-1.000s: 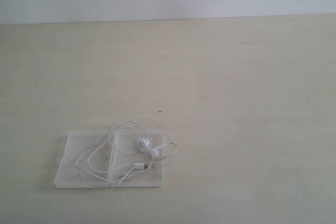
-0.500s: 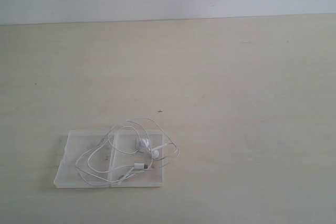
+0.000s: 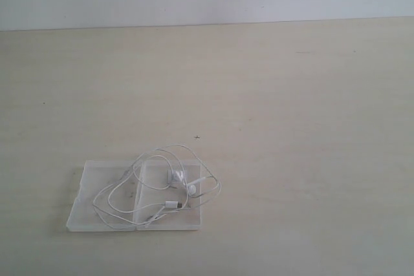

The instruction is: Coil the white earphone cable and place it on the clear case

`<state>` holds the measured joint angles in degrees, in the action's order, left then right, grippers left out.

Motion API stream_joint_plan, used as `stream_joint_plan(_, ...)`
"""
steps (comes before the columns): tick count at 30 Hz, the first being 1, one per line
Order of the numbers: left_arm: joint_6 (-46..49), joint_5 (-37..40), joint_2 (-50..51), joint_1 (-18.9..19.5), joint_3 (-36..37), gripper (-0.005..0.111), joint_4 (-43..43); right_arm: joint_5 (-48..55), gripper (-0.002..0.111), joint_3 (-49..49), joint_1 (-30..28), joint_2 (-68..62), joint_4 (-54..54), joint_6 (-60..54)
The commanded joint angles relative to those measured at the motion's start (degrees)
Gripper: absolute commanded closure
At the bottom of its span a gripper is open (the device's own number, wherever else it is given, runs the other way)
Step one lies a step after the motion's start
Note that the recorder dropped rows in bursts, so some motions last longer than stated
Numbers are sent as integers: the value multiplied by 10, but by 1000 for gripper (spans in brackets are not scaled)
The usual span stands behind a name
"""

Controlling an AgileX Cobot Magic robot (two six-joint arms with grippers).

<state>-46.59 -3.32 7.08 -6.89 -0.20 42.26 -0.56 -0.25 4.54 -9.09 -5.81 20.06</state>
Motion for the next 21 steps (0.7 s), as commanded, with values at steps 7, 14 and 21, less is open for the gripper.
stream_joint_plan(7,412,18,-5,1,2,107,-436,-4,108,3,-3,3,2,-4)
stream_joint_plan(14,417,18,-5,1,2,107,-436,-4,108,3,-3,3,2,-4)
stream_joint_plan(21,417,18,-5,1,2,107,-436,-4,108,3,-3,3,1,-4)
